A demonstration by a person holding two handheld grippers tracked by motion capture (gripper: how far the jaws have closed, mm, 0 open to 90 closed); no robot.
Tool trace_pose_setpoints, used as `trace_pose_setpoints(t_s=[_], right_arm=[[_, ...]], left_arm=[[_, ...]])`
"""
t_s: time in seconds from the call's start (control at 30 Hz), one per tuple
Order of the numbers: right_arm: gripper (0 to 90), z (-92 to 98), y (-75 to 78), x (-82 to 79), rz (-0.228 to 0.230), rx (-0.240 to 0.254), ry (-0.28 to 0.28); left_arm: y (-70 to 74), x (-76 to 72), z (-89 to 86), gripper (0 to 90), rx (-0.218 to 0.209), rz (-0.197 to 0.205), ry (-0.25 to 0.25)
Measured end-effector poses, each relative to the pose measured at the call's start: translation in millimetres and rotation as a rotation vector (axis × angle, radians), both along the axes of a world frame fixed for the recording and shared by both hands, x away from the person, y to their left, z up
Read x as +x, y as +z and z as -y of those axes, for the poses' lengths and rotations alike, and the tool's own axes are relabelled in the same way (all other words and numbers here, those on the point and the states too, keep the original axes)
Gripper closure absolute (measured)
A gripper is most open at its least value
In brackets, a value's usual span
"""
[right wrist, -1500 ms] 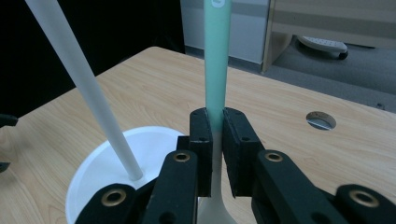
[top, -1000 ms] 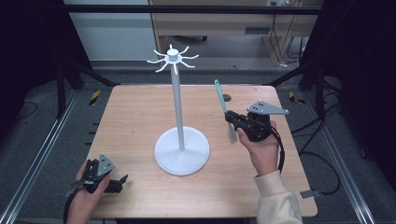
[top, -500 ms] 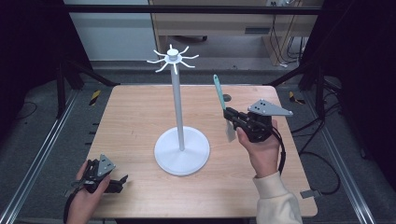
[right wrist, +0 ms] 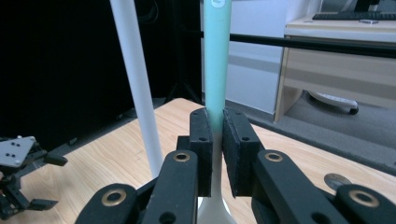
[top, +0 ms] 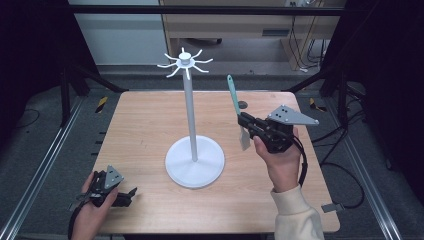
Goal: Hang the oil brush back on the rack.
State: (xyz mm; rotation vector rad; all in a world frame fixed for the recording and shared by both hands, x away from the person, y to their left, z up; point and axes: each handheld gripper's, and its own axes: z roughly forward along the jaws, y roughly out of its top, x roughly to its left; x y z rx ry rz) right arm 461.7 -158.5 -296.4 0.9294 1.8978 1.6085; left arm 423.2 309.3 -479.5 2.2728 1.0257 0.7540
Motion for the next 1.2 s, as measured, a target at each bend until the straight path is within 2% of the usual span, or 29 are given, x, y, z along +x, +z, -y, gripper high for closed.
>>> trace_pose_setpoints(t_s=[0.53,0.93,1.2], right_arm=[[82.8,-6.7,14.5,-12.6,0.057,0.017,0.043],[82.8,-8.0,18.7,-15.5,0.065,0.041,0.060],[82.8,-12.1,33.5,-17.4,0.092,0.028,0.074]], left_arm=[[-0.1,0.0,0.2,3.6,0.000,0.000,0.000],[-0.1,0.0,0.0,3.6,0.001,-0.001,0.000],[-0.3,-0.9,-1.5,3.6,0.006,-0.005,0.008]])
